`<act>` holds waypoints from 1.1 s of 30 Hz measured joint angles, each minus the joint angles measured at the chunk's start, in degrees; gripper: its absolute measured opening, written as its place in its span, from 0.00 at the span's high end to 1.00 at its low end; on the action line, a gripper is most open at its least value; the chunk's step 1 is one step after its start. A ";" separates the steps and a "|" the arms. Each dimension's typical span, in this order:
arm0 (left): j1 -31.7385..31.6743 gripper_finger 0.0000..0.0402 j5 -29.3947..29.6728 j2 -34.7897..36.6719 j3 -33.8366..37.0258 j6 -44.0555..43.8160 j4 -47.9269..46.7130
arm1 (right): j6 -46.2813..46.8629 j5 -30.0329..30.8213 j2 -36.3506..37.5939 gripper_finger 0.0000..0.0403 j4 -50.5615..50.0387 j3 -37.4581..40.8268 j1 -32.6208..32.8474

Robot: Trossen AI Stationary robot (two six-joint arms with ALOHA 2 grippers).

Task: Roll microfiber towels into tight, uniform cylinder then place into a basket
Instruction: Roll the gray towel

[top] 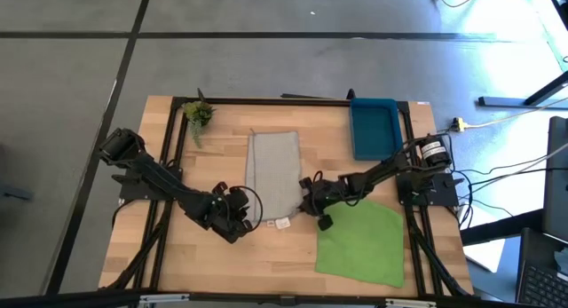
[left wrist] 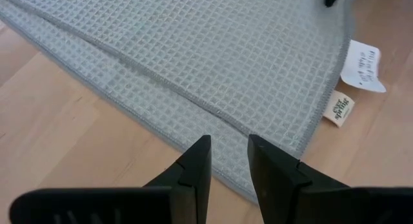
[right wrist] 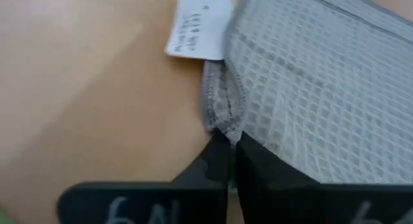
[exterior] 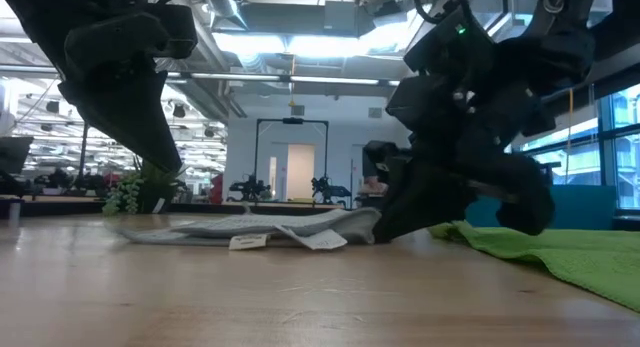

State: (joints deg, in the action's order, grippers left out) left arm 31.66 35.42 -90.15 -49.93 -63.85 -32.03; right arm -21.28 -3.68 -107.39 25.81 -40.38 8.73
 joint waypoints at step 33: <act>0.02 0.77 -0.04 -0.02 0.00 0.04 -0.07 | 13.38 0.19 5.71 0.99 -2.15 -7.80 -21.02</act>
State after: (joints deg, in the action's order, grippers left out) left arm 31.68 35.38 -90.17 -49.93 -63.81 -32.10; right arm -7.89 -3.49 -101.69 23.66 -48.18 -12.29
